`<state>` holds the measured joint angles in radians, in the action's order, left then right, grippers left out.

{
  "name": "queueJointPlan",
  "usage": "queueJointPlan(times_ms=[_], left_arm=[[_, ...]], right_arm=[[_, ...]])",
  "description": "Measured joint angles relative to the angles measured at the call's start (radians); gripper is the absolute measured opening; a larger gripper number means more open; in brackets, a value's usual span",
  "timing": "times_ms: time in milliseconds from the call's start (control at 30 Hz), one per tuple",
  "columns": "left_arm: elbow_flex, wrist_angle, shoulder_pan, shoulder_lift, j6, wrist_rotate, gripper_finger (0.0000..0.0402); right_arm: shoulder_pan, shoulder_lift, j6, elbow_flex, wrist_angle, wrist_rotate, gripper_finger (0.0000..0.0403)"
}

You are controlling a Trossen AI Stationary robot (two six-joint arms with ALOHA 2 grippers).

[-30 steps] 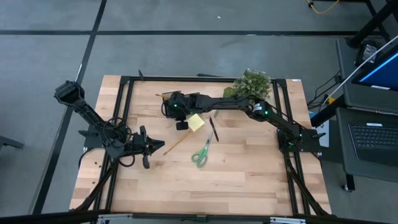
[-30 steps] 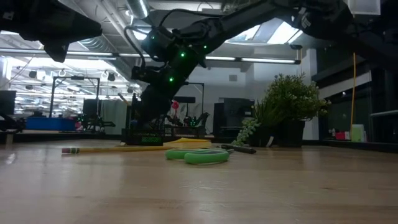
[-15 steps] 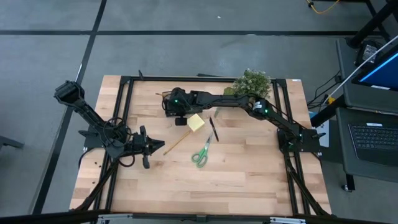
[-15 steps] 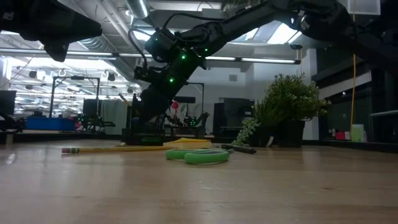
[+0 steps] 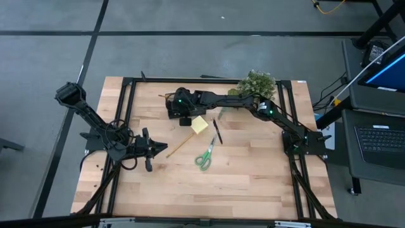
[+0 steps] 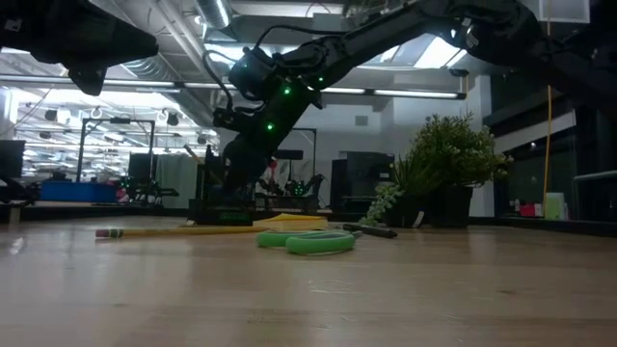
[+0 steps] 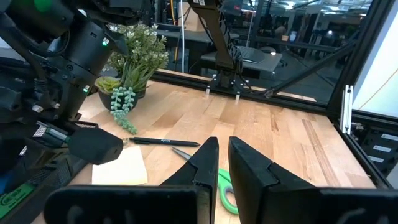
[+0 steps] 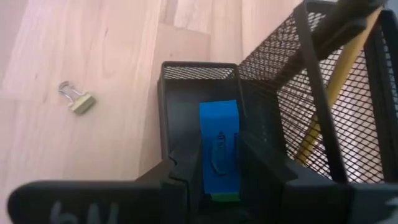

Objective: Pick and place office supplies into organizer
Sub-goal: Put the blue eraser into the black desk organizer, then put the left yellow paper clip into the black desk organizer

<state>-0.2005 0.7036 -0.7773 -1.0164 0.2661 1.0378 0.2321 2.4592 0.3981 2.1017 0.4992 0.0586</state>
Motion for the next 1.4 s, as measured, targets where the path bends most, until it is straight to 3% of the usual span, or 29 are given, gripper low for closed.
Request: queueJointPlan(times_ms=[400, 833, 1133, 1267, 1400], left_arm=[[0.000, 0.000, 0.000, 0.000, 0.003, 0.000, 0.0033], [0.000, 0.002, 0.000, 0.000, 0.011, 0.000, 0.0033], [0.000, 0.002, 0.000, 0.000, -0.022, 0.000, 0.0033], [0.000, 0.003, 0.000, 0.000, -0.062, 0.000, 0.0033], [0.000, 0.003, 0.000, 0.000, -0.077, 0.000, 0.0033]], right_arm=[[0.001, 0.000, 0.000, 0.000, 0.001, 0.000, 0.0103], [0.000, -0.002, -0.001, 0.000, 0.002, 0.000, 0.0158], [-0.009, -0.003, 0.000, 0.114, 0.121, 0.000, 0.0157], [-0.010, -0.003, -0.031, 0.220, 0.301, 0.046, 0.0134], [-0.010, -0.043, -0.071, 0.234, 0.397, 0.051, 0.0052]])
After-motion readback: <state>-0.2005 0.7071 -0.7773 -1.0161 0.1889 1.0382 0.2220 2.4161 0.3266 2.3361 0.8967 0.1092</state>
